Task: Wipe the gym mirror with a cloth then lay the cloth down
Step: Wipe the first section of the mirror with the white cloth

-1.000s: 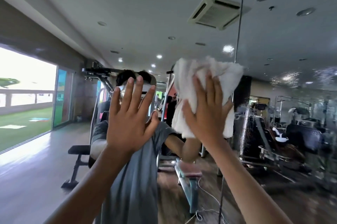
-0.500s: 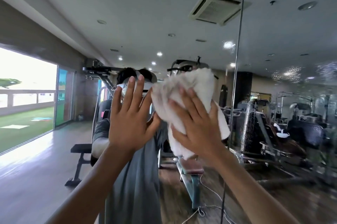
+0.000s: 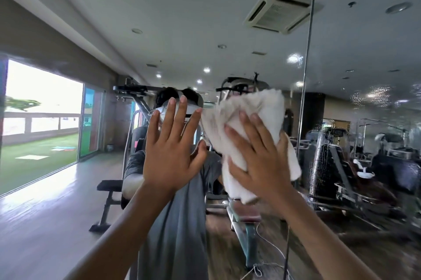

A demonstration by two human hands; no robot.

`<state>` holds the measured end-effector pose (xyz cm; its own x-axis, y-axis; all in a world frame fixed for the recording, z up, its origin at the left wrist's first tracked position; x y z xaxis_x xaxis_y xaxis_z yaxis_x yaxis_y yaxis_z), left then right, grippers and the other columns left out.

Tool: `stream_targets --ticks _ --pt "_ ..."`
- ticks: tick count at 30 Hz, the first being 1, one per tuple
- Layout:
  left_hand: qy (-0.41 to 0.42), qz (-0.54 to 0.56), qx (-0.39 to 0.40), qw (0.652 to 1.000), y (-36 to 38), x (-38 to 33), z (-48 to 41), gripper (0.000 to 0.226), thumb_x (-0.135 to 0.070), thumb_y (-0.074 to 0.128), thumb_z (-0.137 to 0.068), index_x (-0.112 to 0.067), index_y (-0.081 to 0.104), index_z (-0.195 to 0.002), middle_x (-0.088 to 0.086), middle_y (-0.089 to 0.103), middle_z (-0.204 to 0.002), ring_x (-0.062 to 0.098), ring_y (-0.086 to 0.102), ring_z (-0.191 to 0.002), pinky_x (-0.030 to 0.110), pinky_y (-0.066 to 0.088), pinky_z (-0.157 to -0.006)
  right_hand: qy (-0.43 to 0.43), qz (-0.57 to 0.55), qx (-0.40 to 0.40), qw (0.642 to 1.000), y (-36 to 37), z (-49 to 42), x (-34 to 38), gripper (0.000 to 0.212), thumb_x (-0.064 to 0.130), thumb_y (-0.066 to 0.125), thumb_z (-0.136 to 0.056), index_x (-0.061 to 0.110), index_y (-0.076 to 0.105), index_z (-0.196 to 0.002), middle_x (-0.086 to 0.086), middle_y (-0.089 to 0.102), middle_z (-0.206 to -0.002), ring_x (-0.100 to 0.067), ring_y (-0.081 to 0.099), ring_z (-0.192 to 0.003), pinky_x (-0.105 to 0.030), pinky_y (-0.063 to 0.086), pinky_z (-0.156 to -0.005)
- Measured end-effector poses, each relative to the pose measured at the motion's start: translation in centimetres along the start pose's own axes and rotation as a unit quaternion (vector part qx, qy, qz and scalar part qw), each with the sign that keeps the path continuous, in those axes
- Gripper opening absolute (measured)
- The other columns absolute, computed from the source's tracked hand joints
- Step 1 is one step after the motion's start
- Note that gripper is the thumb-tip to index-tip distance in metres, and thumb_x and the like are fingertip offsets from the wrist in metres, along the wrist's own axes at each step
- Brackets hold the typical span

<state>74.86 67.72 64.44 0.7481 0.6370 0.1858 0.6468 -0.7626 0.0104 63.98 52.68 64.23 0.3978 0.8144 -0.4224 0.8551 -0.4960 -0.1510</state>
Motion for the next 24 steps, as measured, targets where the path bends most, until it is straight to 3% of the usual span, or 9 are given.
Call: stream_targets --ticks 1,3,7,9,12,16,18,22,24 --pt "-0.003 0.000 0.000 1.000 0.0 -0.1 0.0 0.061 -0.041 0.041 -0.097 -0.012 0.045 -0.151 0.017 0.026 -0.163 0.034 0.022 -0.152 0.055 0.017 -0.122 -0.035 0.004 0.013 0.999 0.0 1.0 -1.1 0.072 0.059 0.045 -0.090 0.031 0.025 -0.153 -0.004 0.016 -0.165 -0.025 0.015 -0.152 -0.067 0.030 -0.105" --pt "-0.011 -0.003 0.006 1.000 0.0 -0.1 0.0 0.062 -0.041 0.040 -0.097 -0.010 0.044 -0.151 0.017 0.025 -0.163 0.035 0.022 -0.152 0.057 0.017 -0.122 -0.006 0.015 0.033 0.999 -0.2 1.3 -4.3 0.073 0.059 0.045 -0.087 0.031 0.025 -0.152 -0.003 0.016 -0.164 -0.025 0.018 -0.149 -0.069 0.036 -0.099" --pt "-0.017 -0.005 0.015 1.000 0.1 0.0 0.1 0.067 -0.042 0.038 -0.098 -0.003 0.038 -0.152 0.018 0.024 -0.163 0.034 0.021 -0.152 0.058 0.018 -0.121 0.218 -0.006 -0.018 0.976 -1.3 -3.6 -7.7 0.067 0.056 0.036 -0.092 0.032 0.025 -0.153 -0.002 0.018 -0.165 -0.025 0.018 -0.149 -0.070 0.026 -0.107" --pt "-0.015 -0.003 0.011 1.000 0.1 0.1 0.1 0.068 -0.042 0.039 -0.098 -0.002 0.037 -0.152 0.017 0.025 -0.163 0.033 0.022 -0.152 0.057 0.020 -0.121 0.269 -0.017 -0.049 0.962 -1.3 -5.6 -5.6 0.068 0.056 0.034 -0.093 0.031 0.025 -0.155 -0.002 0.016 -0.166 -0.024 0.015 -0.151 -0.066 0.018 -0.109" --pt "-0.014 -0.003 0.003 1.000 0.0 0.1 0.1 0.068 -0.043 0.040 -0.098 -0.002 0.038 -0.152 0.016 0.026 -0.163 0.032 0.024 -0.152 0.055 0.019 -0.122 0.175 -0.018 -0.039 0.984 -0.7 -4.7 -0.8 0.069 0.056 0.038 -0.092 0.030 0.026 -0.155 -0.003 0.016 -0.166 -0.024 0.015 -0.151 -0.057 0.014 -0.110" --pt "-0.015 -0.002 0.008 1.000 0.0 0.1 0.2 0.068 -0.043 0.041 -0.097 -0.002 0.040 -0.151 0.017 0.027 -0.163 0.032 0.023 -0.152 0.055 0.019 -0.122 -0.024 0.015 0.009 1.000 -0.1 0.2 -1.1 0.075 0.058 0.046 -0.086 0.032 0.025 -0.153 -0.005 0.018 -0.164 -0.023 0.016 -0.151 -0.063 0.033 -0.104" --pt "-0.023 -0.005 0.014 1.000 0.0 -0.1 0.1 0.068 -0.042 0.040 -0.097 -0.001 0.040 -0.151 0.018 0.027 -0.163 0.032 0.022 -0.152 0.057 0.020 -0.121 0.027 0.025 0.015 0.999 -0.4 0.0 -4.0 0.074 0.058 0.046 -0.085 0.030 0.028 -0.151 -0.004 0.020 -0.163 -0.025 0.020 -0.148 -0.064 0.036 -0.101" --pt "-0.029 0.000 0.017 0.999 0.0 -0.1 0.1 0.067 -0.042 0.040 -0.097 -0.003 0.038 -0.151 0.016 0.026 -0.163 0.031 0.022 -0.152 0.058 0.022 -0.120 0.270 -0.023 -0.043 0.962 -1.1 -4.2 -4.5 0.069 0.058 0.040 -0.089 0.030 0.032 -0.151 -0.003 0.023 -0.163 -0.024 0.020 -0.148 -0.068 0.022 -0.108" --pt "-0.024 0.013 0.007 1.000 -0.3 0.2 0.1 0.065 -0.041 0.040 -0.097 -0.003 0.041 -0.150 0.016 0.028 -0.162 0.031 0.024 -0.152 0.057 0.023 -0.119 0.278 -0.037 -0.055 0.958 -0.9 -5.1 -1.6 0.069 0.058 0.037 -0.092 0.029 0.028 -0.153 -0.003 0.019 -0.165 -0.023 0.016 -0.150 -0.068 0.017 -0.109"
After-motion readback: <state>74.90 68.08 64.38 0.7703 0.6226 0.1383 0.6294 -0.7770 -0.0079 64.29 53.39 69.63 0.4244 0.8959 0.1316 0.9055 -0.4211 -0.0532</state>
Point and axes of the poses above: each hand's wrist, its own z-axis away from the middle knuckle, its own y-axis out of the palm, x = y × z, the point moved 6 cm from there along -z, towards the middle knuckle
